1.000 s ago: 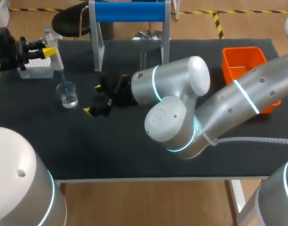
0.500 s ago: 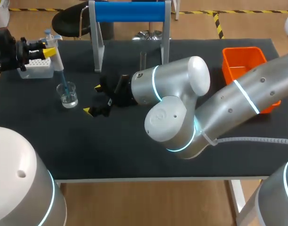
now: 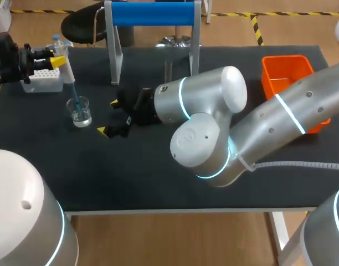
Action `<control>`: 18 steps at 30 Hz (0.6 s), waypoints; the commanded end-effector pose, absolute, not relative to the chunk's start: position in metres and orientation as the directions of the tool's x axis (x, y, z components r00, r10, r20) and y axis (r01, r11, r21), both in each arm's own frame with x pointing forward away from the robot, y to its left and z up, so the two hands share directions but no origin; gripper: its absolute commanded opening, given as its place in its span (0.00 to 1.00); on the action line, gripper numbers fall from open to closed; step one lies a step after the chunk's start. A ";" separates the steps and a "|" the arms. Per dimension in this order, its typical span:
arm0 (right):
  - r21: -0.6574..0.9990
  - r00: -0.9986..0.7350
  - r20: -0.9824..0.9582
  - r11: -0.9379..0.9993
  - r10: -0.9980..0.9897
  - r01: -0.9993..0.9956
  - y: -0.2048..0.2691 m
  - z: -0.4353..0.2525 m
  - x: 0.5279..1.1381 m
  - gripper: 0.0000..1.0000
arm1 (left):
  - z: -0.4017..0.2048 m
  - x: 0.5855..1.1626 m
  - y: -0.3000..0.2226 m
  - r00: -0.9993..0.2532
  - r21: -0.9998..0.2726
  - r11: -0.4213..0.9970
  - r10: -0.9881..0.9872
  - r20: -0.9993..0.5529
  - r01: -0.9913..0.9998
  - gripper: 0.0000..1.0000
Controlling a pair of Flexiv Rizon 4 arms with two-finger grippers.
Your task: Invert the test tube, pick up the pipette, mount the tip to pipette, aspirate from beaker and dispense into the tube, eject the tip, return the pipette, and cap with the stopper.
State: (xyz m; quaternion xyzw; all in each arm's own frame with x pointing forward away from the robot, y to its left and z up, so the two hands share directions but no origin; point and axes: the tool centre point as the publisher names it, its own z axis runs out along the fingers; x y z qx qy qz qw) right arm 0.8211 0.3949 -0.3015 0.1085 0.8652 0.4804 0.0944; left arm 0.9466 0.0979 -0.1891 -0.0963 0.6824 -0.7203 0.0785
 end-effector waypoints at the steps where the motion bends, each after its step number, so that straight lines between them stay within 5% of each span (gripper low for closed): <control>1: 0.866 -0.969 -0.064 0.496 0.238 0.065 0.386 -0.287 0.821 1.00 | -0.190 0.948 0.099 -0.971 -0.998 -0.057 -0.239 0.030 -0.017 0.00; 18: 0.906 -0.987 -0.151 0.407 0.053 -0.117 0.381 -0.189 0.833 1.00 | -0.190 0.948 0.099 -0.971 -0.998 -0.057 -0.239 0.030 -0.017 0.00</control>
